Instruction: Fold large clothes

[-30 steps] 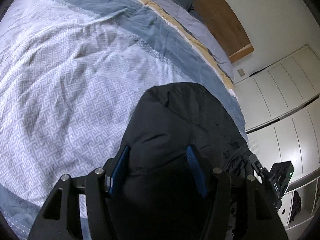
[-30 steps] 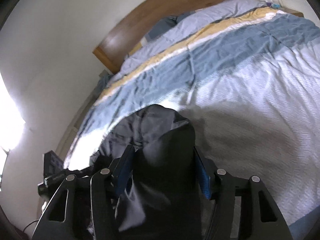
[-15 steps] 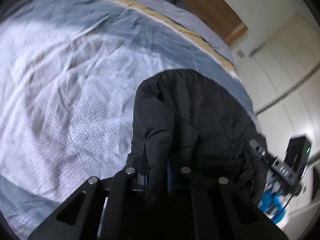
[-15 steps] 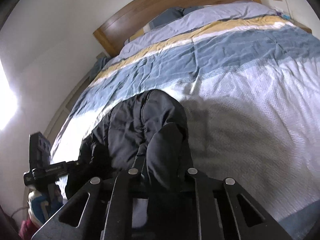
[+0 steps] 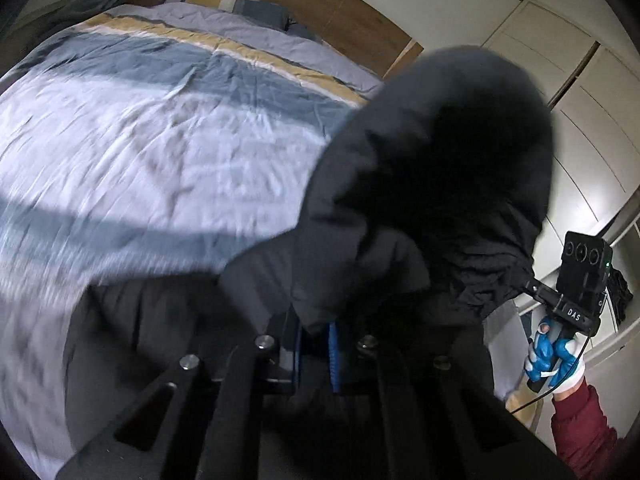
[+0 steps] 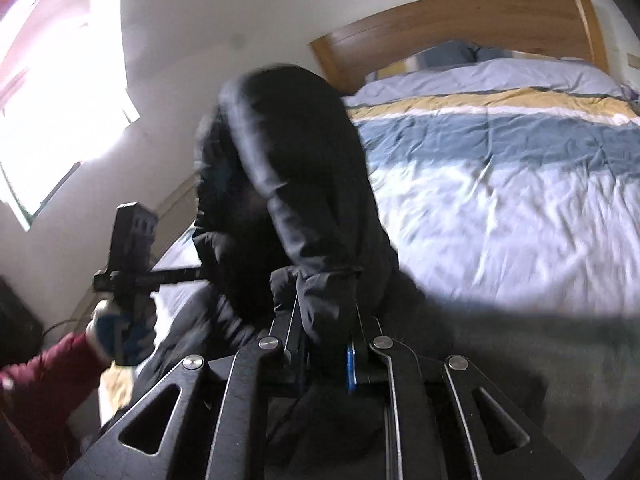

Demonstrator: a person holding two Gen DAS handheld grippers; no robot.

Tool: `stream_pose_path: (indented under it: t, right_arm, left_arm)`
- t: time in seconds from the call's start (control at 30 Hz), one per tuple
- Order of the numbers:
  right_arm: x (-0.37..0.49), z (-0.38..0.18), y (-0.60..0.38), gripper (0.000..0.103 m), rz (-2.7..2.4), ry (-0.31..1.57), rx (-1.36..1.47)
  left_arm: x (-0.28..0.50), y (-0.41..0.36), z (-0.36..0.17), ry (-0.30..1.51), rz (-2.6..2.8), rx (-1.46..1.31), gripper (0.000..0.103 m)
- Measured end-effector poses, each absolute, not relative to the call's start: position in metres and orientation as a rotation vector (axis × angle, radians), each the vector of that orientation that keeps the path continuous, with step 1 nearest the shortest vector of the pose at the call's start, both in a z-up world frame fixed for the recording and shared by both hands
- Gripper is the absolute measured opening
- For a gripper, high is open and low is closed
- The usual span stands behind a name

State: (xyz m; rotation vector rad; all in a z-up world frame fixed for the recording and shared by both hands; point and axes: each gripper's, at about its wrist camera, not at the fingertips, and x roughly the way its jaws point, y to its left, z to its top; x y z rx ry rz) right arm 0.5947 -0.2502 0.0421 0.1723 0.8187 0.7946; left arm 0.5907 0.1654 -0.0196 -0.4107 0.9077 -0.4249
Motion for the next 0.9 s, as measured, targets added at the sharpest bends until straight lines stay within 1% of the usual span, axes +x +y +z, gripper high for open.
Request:
stream_pose_path:
  t: [0.1, 0.17, 0.27, 0.37, 0.63, 0.77, 0.9]
  right_arm:
    - [0.557, 0.025, -0.260, 0.015, 0.795, 0.847, 0.186]
    - [0.546, 0.009, -0.265, 0.015, 0.764, 0.876, 0.185]
    - [0.539, -0.023, -0.268, 0.015, 0.692, 0.936, 0.183]
    - [0.541, -0.045, -0.265, 0.015, 0.632, 0.964, 0.155]
    - [0.549, -0.053, -0.270, 0.016, 0.587, 0.939, 0.150]
    - [0.539, -0.051, -0.277, 0.016, 0.595, 0.933, 0.182]
    - [0.527, -0.038, -0.283, 0.016, 0.618, 0.894, 0.224]
  left_arm:
    - [0.557, 0.175, -0.039, 0.949, -0.413, -0.424, 0.009]
    - [0.545, 0.174, -0.051, 0.974, -0.392, -0.412, 0.009]
    - [0.536, 0.170, -0.071, 1.030, -0.362, -0.393, 0.006]
    - [0.535, 0.164, -0.077, 1.053, -0.338, -0.358, 0.006]
    - [0.527, 0.158, -0.085, 1.076, -0.330, -0.329, 0.006]
    - [0.513, 0.164, -0.077, 1.053, -0.332, -0.354, 0.006]
    - [0.507, 0.163, -0.065, 1.021, -0.322, -0.353, 0.006]
